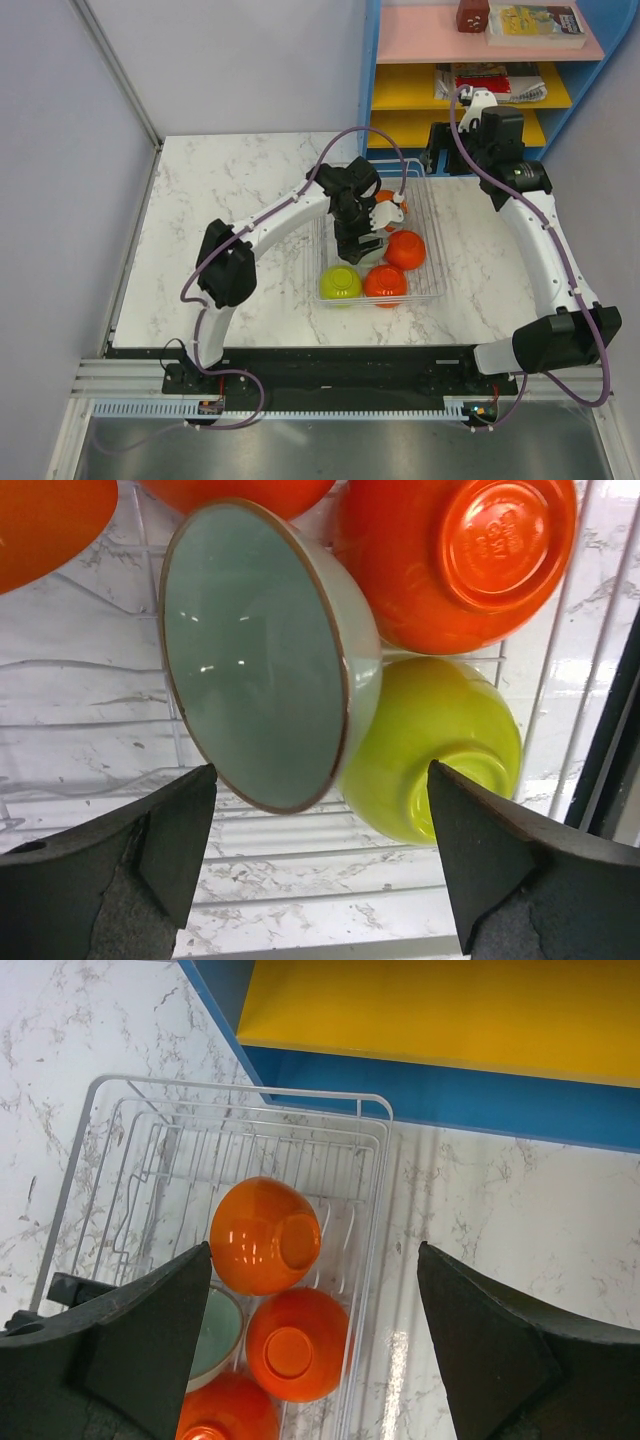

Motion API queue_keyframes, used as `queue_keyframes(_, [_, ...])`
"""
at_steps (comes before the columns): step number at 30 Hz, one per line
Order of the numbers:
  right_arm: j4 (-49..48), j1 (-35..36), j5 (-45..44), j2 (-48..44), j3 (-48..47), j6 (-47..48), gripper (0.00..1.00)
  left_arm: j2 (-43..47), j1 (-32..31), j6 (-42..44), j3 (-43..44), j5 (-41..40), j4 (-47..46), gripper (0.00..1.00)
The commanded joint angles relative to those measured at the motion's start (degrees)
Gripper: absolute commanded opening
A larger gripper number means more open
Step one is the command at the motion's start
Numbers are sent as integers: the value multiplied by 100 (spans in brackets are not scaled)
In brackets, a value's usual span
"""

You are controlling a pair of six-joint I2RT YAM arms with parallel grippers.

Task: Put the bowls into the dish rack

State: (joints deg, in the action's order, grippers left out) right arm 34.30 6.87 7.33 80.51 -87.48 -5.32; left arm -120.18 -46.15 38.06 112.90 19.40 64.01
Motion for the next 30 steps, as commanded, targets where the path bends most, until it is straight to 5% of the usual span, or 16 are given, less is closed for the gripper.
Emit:
queue_keyframes(1, [-126, -72, 172, -237, 47, 101, 91, -312, -26, 333, 267, -112, -204, 90])
queue_keyframes(6, [-135, -99, 260, -255, 108, 102, 91, -462, -26, 342, 355, -24, -196, 70])
queue_keyframes(10, [-134, -125, 321, -229, 161, 93, 91, -489, -26, 333, 382, 3, -205, 32])
queue_keyframes(16, [-135, -151, 409, -220, 170, 49, 91, -436, -26, 307, 355, 3, -196, 2])
queue_keyframes(30, [-135, -230, 462, -290, 118, -4, 91, 433, -113, 202, 487, -384, -64, 2])
